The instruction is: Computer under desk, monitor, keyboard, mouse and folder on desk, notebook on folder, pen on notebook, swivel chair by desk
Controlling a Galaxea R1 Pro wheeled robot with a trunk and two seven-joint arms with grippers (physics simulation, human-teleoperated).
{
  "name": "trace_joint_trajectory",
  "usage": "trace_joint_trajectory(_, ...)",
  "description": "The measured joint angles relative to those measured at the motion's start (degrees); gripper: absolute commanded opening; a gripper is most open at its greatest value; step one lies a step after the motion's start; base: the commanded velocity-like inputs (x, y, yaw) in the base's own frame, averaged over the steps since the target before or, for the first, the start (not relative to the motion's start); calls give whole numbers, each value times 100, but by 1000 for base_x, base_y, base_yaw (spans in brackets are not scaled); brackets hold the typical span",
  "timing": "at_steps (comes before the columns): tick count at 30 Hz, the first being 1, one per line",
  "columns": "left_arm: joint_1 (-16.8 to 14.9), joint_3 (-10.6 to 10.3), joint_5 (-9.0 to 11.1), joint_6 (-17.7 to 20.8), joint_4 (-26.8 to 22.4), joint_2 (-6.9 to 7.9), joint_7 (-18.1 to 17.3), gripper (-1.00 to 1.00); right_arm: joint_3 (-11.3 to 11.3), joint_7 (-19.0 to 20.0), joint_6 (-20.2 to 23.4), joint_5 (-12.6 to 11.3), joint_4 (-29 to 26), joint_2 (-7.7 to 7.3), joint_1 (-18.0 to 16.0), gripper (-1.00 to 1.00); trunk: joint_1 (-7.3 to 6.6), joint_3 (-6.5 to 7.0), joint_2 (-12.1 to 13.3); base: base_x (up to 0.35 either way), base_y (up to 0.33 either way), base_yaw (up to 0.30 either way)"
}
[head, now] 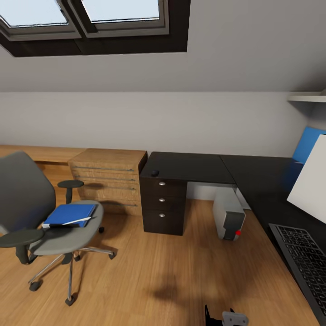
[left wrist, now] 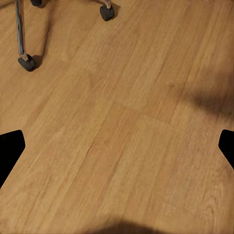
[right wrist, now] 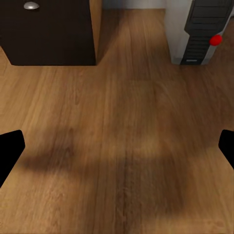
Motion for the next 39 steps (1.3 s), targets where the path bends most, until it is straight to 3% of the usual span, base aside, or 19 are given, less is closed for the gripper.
trace_joint_trajectory(8, 0, 3, 5, 3, -18, 1, 8, 100, 0, 0, 0, 0, 0, 0, 0, 100, -174, 144, 321, -44, 0, 0)
trace_joint_trajectory(21, 0, 3, 10, 4, -26, 3, 5, 100, 0, 3, 0, 0, 0, 0, 0, 100, -458, 377, 843, -307, 0, 0)
trace_joint_trajectory(27, 0, 3, 10, 4, -26, 3, 4, 100, 0, 0, 0, -1, 0, 0, 0, 100, -593, 485, 1083, -66, 0, 0)
trace_joint_trajectory(39, -1, 3, 2, 2, -18, 3, -13, 100, -8, 6, 0, -9, -2, -1, 1, 100, -594, 486, 1085, -1, 6, -156)
